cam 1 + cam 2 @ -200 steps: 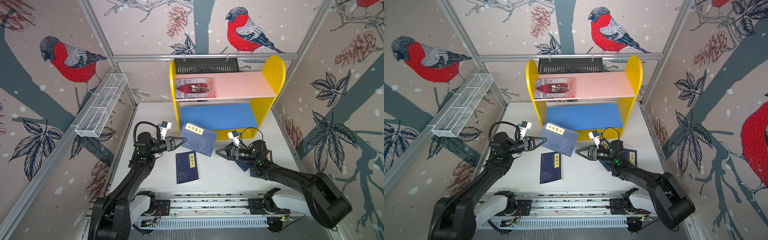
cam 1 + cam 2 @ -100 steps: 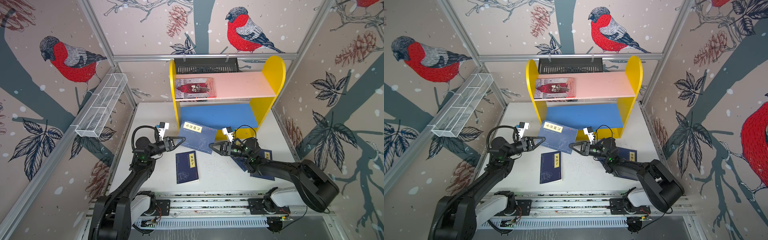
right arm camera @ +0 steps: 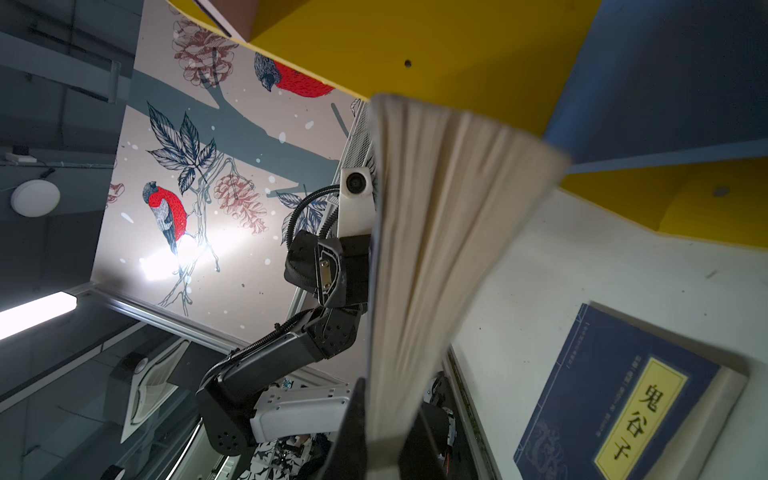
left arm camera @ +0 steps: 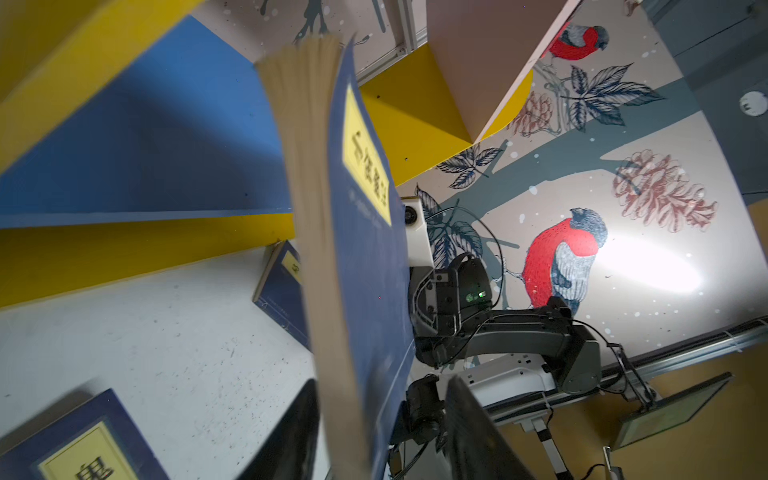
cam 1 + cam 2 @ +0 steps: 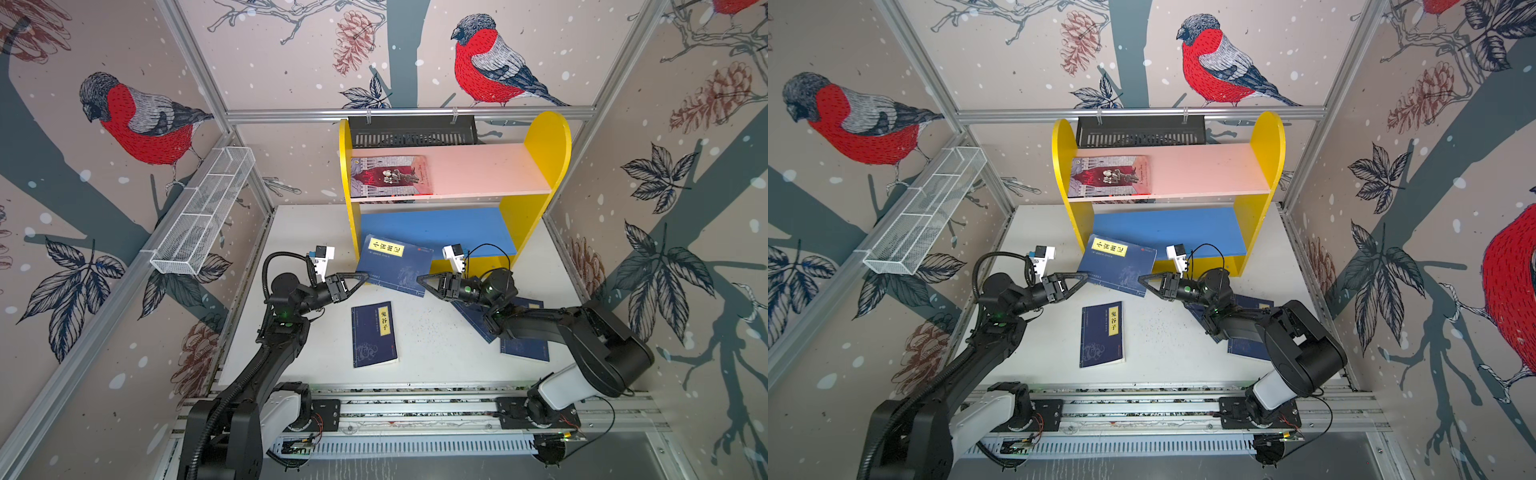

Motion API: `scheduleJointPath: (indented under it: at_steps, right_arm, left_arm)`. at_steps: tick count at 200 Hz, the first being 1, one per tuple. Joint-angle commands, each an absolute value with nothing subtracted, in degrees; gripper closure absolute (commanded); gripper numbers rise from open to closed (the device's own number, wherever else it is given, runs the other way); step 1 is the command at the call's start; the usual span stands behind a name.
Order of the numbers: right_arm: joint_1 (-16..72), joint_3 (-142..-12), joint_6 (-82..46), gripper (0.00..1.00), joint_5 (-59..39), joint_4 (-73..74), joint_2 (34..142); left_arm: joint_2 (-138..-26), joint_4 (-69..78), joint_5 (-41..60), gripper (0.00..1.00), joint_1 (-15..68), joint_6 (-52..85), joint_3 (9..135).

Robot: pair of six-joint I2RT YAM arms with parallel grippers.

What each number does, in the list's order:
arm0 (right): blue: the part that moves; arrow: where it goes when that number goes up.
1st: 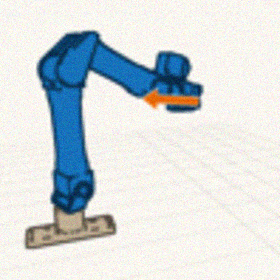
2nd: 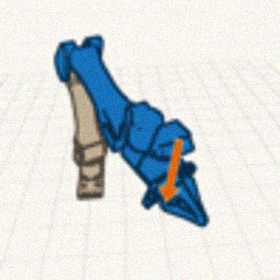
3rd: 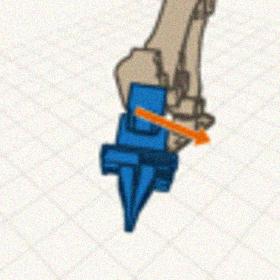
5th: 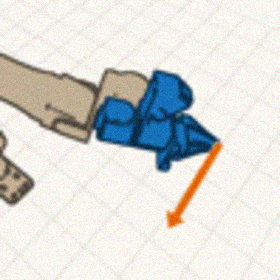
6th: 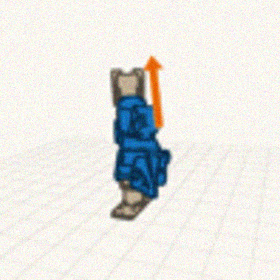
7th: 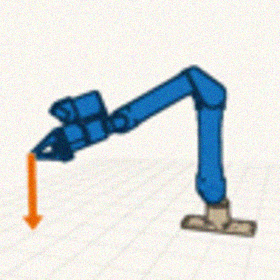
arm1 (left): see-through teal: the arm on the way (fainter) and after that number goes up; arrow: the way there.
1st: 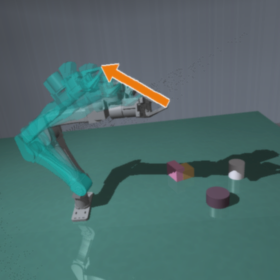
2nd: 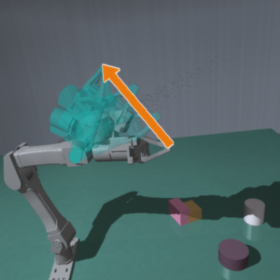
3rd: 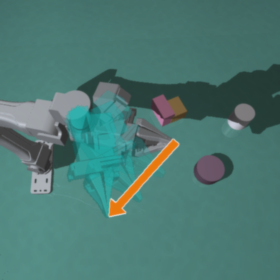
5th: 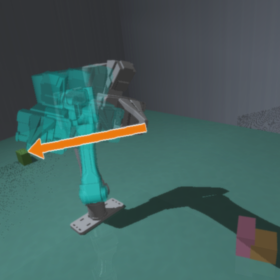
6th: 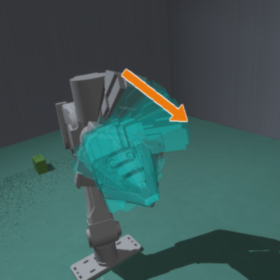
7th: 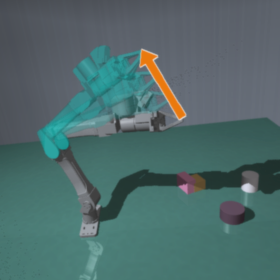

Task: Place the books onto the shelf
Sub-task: 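Push the book onto the blue shelf with the right gripper while the left withdraws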

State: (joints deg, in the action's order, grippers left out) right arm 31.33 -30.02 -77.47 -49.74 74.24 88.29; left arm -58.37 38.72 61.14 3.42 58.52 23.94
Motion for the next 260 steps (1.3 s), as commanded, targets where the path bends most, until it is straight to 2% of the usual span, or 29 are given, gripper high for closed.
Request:
scheduleJointPath:
  at_steps: [1, 22, 61, 111, 173, 260]
  right_arm:
    - [29.6, -31.7, -73.4, 0.98, -53.1, 68.5, 88.7]
    - [27.0, -32.5, -73.2, 0.98, -55.4, 66.9, 89.3]
    - [23.9, -38.6, -65.9, 0.98, -58.5, 53.5, 89.9]
    - [21.6, -53.4, -46.8, 0.98, -58.9, 21.2, 93.0]
    - [19.8, -64.3, -40.1, 0.97, -60.9, 10.8, 99.3]
    - [18.9, -71.6, -36.7, 0.94, -62.5, 6.2, 105.3]
  left_arm:
    - [-57.3, 18.9, 54.3, 0.38, 2.0, 42.1, 28.1]
    - [-56.4, 14.8, 53.3, 0.32, -0.2, 38.5, 28.9]
    - [-54.6, 17.4, 54.4, 0.29, -1.8, 40.4, 27.7]
    - [-53.8, 17.6, 54.6, 0.27, -2.1, 40.1, 27.2]
    - [-53.3, 18.0, 54.3, 0.25, -2.2, 40.0, 26.7]
    - [-53.1, 17.8, 54.1, 0.24, -2.4, 39.8, 26.4]
